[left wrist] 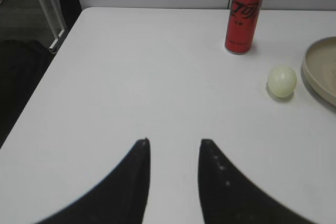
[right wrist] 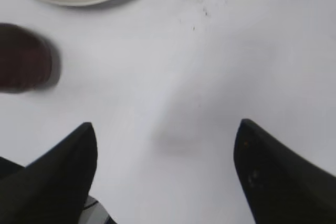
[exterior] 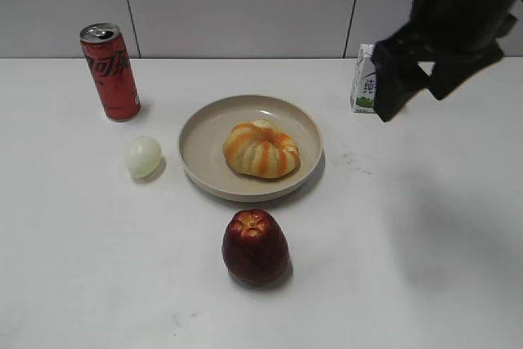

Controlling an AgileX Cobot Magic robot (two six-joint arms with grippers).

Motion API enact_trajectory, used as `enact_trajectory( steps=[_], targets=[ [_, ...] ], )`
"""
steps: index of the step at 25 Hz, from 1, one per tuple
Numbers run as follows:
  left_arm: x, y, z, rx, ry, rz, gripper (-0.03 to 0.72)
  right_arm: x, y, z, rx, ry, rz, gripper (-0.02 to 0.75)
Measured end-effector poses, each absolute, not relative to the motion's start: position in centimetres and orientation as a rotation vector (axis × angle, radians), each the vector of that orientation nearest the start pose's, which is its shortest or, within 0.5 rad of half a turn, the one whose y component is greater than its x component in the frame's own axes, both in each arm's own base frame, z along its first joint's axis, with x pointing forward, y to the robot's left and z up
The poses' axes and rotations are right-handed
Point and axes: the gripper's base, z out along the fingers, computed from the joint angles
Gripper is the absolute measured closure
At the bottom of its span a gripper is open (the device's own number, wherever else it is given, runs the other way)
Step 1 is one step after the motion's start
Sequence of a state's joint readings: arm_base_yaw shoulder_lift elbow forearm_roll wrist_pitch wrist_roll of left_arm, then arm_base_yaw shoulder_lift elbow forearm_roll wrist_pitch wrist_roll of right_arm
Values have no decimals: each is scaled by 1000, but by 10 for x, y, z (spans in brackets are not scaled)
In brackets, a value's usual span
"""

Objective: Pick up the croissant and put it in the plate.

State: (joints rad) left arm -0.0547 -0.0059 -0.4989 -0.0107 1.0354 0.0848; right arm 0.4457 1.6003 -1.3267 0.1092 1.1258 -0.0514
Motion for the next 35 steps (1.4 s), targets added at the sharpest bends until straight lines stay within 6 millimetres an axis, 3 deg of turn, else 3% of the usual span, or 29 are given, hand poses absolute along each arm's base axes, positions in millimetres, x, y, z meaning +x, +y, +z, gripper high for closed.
enact_trajectory(
  steps=[10,17,24,35],
  targets=[
    [-5,-1,279,140,2009,6,457,144,80,311,-582,2546,307,144],
    [-5,-1,279,141,2009,7,457,72,40,300,-504,2378,291,97],
    [-5,-1,279,141,2009,6,457,38,16,279,-451,2334,214,89],
    [-5,-1,279,142,2009,7,457,39,15,273,-441,2304,210,147]
  ],
)
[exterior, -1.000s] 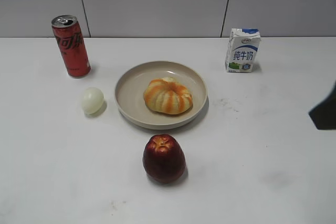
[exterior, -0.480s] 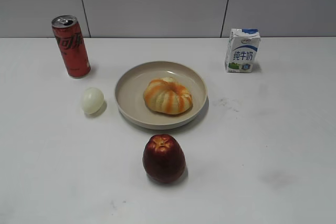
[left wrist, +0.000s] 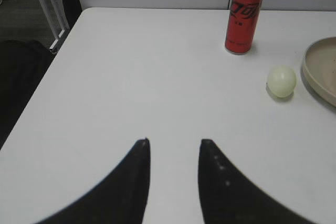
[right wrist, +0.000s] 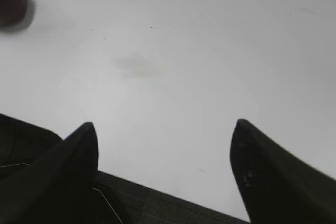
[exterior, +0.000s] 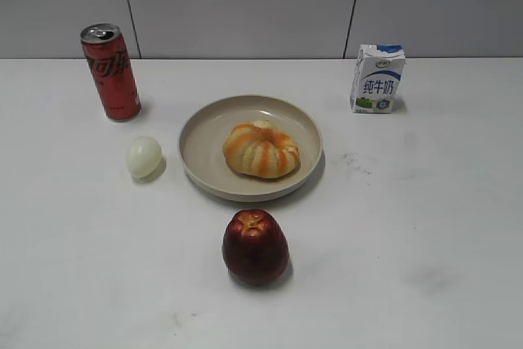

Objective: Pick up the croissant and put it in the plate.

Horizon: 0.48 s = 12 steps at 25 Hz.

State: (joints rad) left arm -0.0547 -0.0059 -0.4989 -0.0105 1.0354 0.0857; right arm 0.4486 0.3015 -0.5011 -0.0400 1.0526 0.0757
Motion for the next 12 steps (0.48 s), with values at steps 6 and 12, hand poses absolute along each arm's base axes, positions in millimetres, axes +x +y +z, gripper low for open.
enact_trajectory(
  steps=[6,12],
  targets=[
    [-5,-1,279,142,2009,7,457,39,15,273,-440,2301,210,188],
    [-5,-1,279,141,2009,7,457,25,6,277,-316,2210,191,197]
  ],
)
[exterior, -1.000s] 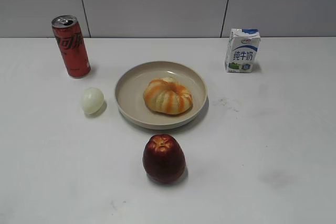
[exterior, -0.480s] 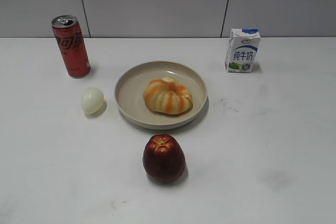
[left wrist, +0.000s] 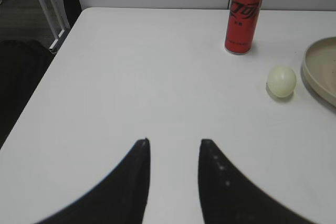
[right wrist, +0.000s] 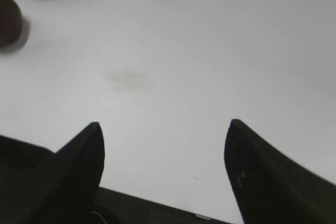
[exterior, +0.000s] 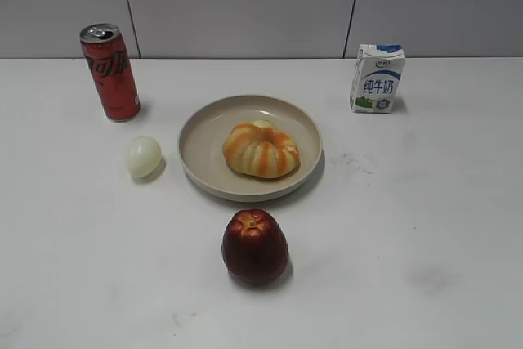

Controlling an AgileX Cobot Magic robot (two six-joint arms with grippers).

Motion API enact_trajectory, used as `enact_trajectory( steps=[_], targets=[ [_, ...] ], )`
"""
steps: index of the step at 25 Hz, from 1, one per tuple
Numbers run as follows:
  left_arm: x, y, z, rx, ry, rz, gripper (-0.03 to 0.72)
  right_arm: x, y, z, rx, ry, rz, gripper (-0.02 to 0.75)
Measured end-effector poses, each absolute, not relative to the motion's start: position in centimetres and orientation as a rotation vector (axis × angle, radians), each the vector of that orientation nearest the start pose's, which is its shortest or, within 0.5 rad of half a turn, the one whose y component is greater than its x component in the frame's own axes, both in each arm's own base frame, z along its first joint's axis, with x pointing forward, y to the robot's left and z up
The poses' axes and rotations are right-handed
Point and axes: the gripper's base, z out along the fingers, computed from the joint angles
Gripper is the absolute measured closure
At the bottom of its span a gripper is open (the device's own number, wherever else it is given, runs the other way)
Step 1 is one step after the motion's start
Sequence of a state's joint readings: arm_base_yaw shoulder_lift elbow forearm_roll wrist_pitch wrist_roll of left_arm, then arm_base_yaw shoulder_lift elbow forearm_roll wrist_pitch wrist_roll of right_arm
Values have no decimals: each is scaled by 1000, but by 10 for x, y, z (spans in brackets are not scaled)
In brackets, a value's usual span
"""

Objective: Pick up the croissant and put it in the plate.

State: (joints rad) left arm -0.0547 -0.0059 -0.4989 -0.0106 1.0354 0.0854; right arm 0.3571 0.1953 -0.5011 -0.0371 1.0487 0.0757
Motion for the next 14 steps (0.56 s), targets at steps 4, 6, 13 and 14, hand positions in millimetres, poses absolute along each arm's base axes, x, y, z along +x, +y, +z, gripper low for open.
enact_trajectory(
  steps=[4,6,13,14],
  targets=[
    [-5,-1,279,142,2009,8,456,10,-1,278,-159,2120,134,197],
    [-5,-1,279,142,2009,8,456,5,-2,279,-100,2086,106,197],
    [-5,-1,279,141,2009,7,453,-5,-3,279,-50,2026,91,200],
    [-5,-1,279,141,2009,7,453,-5,-3,279,-50,2026,92,201]
  ],
)
